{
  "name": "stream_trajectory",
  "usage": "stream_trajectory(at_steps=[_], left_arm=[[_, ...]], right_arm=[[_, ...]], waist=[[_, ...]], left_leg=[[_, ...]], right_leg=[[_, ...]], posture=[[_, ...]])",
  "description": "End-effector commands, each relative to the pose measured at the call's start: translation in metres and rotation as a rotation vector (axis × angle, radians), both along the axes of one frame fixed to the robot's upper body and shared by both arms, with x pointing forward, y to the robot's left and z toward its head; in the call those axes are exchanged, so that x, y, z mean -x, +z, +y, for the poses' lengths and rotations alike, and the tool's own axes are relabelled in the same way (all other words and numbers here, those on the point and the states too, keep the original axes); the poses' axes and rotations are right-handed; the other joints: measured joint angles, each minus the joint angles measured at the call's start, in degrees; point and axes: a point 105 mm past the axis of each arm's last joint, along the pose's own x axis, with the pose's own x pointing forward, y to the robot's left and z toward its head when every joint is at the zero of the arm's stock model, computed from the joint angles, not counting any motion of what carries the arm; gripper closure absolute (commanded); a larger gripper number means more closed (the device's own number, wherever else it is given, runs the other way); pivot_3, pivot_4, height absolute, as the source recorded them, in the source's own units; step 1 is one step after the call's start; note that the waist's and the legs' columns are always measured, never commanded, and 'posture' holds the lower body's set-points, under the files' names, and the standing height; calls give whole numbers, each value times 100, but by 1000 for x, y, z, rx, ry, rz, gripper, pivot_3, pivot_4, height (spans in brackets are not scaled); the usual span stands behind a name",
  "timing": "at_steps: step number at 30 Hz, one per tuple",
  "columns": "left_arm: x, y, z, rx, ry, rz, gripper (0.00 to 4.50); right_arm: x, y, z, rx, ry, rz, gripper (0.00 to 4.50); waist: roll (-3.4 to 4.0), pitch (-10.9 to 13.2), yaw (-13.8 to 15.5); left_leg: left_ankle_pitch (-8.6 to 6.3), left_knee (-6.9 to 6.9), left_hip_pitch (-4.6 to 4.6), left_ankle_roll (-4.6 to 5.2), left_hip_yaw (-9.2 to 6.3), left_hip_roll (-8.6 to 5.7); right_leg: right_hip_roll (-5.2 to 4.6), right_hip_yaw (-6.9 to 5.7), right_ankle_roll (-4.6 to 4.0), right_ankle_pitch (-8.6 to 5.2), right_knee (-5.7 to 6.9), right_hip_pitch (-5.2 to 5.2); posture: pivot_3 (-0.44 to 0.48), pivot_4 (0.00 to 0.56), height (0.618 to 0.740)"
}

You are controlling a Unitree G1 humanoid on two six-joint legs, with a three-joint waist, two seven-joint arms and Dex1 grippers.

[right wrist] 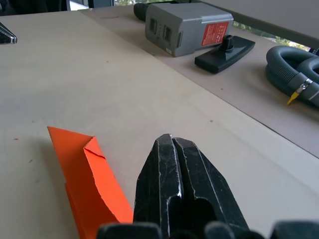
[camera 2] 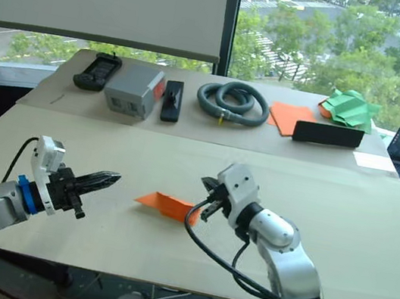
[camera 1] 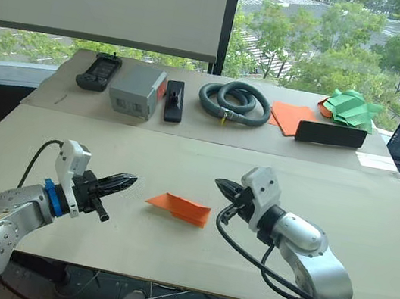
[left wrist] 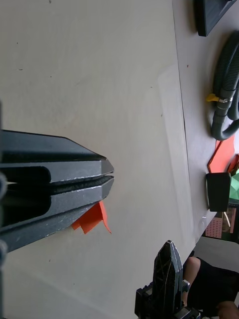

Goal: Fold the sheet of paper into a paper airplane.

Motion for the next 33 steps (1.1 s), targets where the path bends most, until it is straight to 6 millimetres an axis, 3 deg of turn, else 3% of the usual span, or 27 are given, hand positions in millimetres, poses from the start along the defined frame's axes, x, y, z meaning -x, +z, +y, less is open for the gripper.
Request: stream_trajectory(at_steps=[1, 12, 16, 20, 26, 33], left_arm=[[3, 12, -2, 5, -15, -34, 4414], [10, -11, 1, -57, -14, 23, 4414], [8, -7, 1, -39, -7, 8, 4414], [8, -8, 2, -43, -9, 10, 4414], [13, -3, -3, -41, -46, 11, 4414], [17, -7, -5, -56, -63, 29, 4414]], right_arm=[[7, 13, -2, -27, 23, -44, 4440], [13, -9, -4, 2, 44, 33, 4440], [14, -12, -3, 7, 53, 41, 4440], [37, -16, 15, 24, 216, 72, 4440], [53, -28, 33, 100, 357, 100, 4440], [32, -50, 49, 175, 374, 93, 4440]], waist=[[-2, -1, -13], [-3, -1, -7], [0, 2, 2], [0, 2, 0], [-1, 0, -7], [-5, -1, -16]], left_leg=[[1, 0, 4, 2, 0, 0], [9, 0, 5, 11, 2, 1], [8, 0, -3, 10, 3, 1], [8, 1, -3, 9, 4, 1], [9, 1, 2, 11, 4, 1], [9, 3, 8, 11, 4, 1]], right_leg=[[0, 0, 0, 0, 0, 2], [2, 4, -2, -1, -4, -3], [1, 4, -3, -2, -7, -10], [-2, 4, -3, -2, -10, -10], [-1, 4, -3, -1, -4, -8], [-1, 4, -3, -2, -6, -9]], posture=[[0, 150, 710], [0, 150, 710], [0, 150, 710], [0, 150, 710], [0, 150, 710], [0, 150, 710]])
